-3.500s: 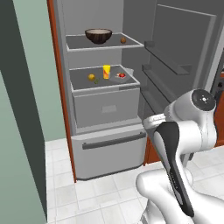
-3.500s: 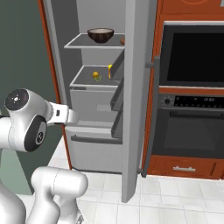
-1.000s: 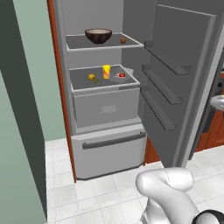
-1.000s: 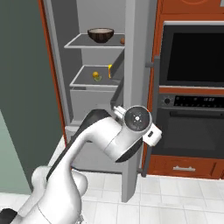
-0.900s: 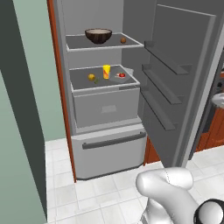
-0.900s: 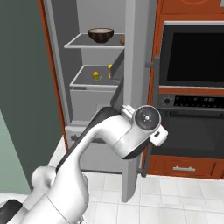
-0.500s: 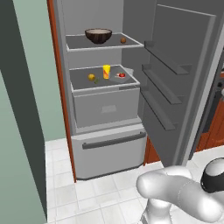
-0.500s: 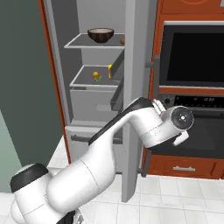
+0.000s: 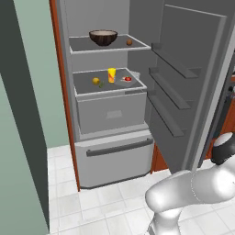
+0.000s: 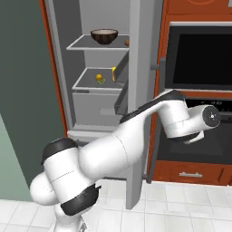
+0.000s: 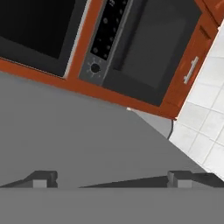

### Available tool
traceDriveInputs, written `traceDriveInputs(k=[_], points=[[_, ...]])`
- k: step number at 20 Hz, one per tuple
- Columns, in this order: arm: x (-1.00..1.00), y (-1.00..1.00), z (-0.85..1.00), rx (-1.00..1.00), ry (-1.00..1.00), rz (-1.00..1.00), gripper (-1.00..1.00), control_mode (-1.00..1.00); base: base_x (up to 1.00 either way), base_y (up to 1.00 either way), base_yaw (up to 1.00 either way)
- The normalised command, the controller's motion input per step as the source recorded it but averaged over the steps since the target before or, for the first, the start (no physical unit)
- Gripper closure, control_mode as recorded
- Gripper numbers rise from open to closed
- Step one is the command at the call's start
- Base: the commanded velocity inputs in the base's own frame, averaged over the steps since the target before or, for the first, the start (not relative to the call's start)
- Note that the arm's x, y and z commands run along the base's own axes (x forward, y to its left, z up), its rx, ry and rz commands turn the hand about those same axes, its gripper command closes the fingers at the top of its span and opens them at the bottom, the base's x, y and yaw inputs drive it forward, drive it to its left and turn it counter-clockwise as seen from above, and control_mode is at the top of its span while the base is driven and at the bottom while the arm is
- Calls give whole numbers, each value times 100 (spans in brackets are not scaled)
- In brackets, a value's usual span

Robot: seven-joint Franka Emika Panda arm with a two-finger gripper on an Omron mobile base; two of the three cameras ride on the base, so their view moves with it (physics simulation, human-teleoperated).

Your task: Place the tupperware on the second highest shelf of the fridge. Make space for the tupperware among the existing items by rearranging them on the shelves if needed. Close the fridge door when finished.

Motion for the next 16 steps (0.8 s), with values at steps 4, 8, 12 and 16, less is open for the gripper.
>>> traceDriveInputs(k=[4, 8, 12, 16], points=[[34, 0, -55, 16, 0, 0, -100, -100, 0, 0, 0], [26, 1, -74, 13, 0, 1, -100, -100, 0, 0, 0], [20, 11, -71, 9, 0, 4, -100, -100, 0, 0, 0], [33, 24, -63, 4, 0, 5, -100, -100, 0, 0, 0]])
